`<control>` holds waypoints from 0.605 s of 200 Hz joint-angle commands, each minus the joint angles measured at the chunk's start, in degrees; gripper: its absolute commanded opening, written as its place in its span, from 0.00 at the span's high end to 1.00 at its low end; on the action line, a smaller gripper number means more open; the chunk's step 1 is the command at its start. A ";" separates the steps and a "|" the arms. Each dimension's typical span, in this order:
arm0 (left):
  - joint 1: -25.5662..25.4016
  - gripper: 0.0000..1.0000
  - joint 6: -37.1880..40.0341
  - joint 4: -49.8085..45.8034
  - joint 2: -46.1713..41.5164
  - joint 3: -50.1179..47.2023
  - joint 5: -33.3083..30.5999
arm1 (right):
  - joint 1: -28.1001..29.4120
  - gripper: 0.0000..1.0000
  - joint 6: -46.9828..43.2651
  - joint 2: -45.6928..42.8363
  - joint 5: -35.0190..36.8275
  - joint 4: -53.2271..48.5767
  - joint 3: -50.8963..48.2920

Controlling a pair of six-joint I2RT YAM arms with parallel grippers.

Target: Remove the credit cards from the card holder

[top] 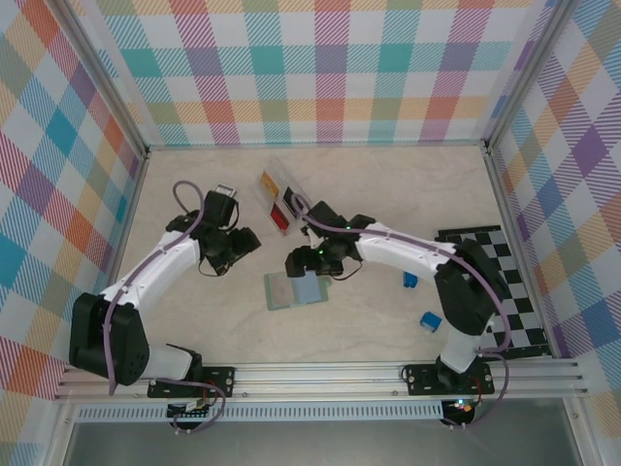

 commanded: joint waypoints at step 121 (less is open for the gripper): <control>9.87 0.00 0.72 2.97 -5.48 -6.83 4.88 | 6.12 0.18 -7.85 19.22 14.89 -19.19 19.35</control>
